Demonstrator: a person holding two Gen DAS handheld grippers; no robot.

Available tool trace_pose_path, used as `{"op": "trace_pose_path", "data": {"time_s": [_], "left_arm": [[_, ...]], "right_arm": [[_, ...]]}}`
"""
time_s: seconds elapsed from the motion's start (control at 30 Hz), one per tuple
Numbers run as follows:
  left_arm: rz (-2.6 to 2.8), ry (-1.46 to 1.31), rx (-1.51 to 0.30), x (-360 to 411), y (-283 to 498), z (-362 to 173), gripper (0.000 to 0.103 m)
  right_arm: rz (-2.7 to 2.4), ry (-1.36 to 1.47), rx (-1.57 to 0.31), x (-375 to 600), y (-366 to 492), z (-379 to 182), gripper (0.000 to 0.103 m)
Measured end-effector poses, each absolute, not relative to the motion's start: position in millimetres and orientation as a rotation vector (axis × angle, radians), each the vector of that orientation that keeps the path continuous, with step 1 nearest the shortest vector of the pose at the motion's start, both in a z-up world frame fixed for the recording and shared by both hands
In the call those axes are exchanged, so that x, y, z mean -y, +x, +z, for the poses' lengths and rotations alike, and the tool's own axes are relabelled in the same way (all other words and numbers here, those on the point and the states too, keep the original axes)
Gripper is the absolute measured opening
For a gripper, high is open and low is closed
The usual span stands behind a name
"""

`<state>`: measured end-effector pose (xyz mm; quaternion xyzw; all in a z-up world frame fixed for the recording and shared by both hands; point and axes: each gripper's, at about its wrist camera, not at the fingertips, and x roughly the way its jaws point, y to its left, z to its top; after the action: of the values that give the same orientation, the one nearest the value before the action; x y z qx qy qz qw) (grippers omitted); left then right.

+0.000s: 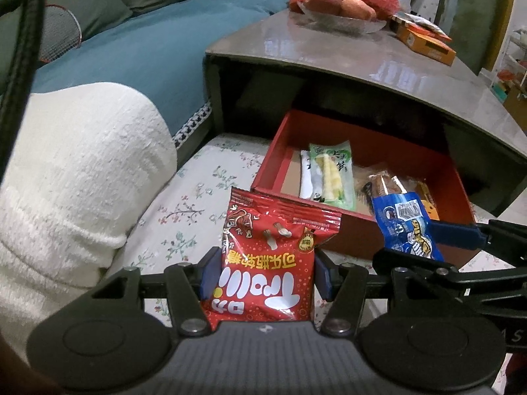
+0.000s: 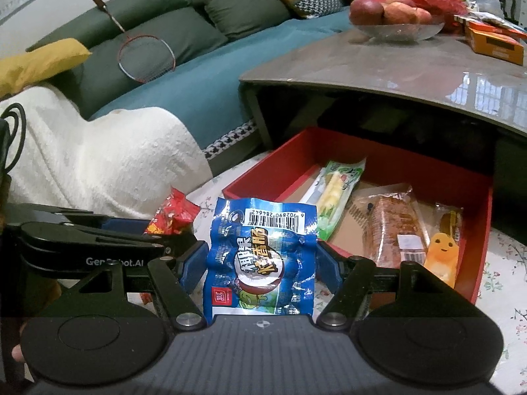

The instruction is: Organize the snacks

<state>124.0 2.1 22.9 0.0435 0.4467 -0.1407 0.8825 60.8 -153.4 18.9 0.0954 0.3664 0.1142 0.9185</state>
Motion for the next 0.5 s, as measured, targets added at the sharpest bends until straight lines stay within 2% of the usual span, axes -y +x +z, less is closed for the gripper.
{"op": "trace_pose_path", "data": {"time_s": [0.5], "left_arm": [[-0.318, 0.09, -0.913, 18, 134, 26, 0.05]], "right_arm": [[0.206, 0.224, -0.734, 170, 63, 23, 0.075]]}}
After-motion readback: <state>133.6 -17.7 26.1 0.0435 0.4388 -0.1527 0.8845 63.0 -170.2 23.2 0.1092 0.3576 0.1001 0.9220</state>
